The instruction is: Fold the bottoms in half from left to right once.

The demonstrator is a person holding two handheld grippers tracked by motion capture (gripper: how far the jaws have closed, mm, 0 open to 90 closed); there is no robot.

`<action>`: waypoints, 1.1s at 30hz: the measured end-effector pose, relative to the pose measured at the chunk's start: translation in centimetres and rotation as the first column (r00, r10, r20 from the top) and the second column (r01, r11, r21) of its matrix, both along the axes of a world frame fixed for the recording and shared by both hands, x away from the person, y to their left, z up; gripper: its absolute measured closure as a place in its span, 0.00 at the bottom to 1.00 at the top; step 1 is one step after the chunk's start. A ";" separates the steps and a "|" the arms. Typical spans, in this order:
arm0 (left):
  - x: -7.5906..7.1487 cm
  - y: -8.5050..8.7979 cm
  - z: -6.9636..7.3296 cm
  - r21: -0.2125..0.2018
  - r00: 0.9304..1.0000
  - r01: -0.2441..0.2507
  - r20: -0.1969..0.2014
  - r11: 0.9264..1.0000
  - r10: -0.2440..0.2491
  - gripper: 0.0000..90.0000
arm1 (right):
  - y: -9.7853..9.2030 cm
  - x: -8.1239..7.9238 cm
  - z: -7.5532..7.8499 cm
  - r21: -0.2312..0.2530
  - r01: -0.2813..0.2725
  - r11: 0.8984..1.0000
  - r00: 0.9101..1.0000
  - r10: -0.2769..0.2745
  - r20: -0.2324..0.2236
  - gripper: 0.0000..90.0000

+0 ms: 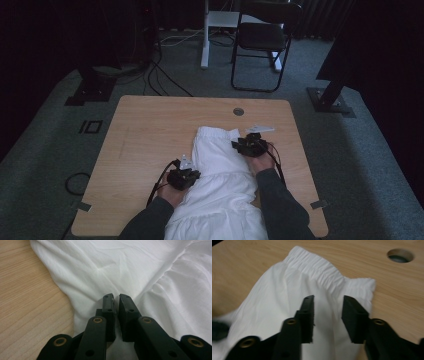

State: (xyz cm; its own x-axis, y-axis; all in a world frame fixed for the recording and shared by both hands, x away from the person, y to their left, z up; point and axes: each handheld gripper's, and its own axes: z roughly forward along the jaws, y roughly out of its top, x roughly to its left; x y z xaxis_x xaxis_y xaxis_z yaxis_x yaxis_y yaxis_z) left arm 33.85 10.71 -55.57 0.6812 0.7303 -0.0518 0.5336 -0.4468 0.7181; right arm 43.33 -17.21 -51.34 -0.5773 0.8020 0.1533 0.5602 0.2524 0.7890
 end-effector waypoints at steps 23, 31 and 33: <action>-0.2 0.1 0.0 -0.018 1.000 0.007 -0.009 1.000 -0.007 0.88 | -0.5 2.4 -3.7 -0.210 0.173 0.962 0.985 -0.172 0.025 0.71; -0.2 0.1 -0.1 -0.019 1.000 0.007 -0.006 1.000 -0.007 0.88 | -1.1 2.0 -2.4 -0.049 0.139 0.989 0.990 -0.138 0.030 0.26; -0.2 0.1 -0.1 -0.019 1.000 0.007 -0.005 1.000 -0.007 0.88 | -0.5 2.4 -3.2 -0.098 0.140 0.985 0.990 -0.140 0.001 0.21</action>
State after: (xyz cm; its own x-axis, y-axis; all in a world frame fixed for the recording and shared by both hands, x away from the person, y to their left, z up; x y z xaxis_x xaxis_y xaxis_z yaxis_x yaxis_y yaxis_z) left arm 33.63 10.84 -55.63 0.6862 0.7241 -0.0696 0.5344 -0.4369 0.7236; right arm 45.73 -17.76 -54.50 -0.4575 0.8862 0.0734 0.5997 0.2466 0.7613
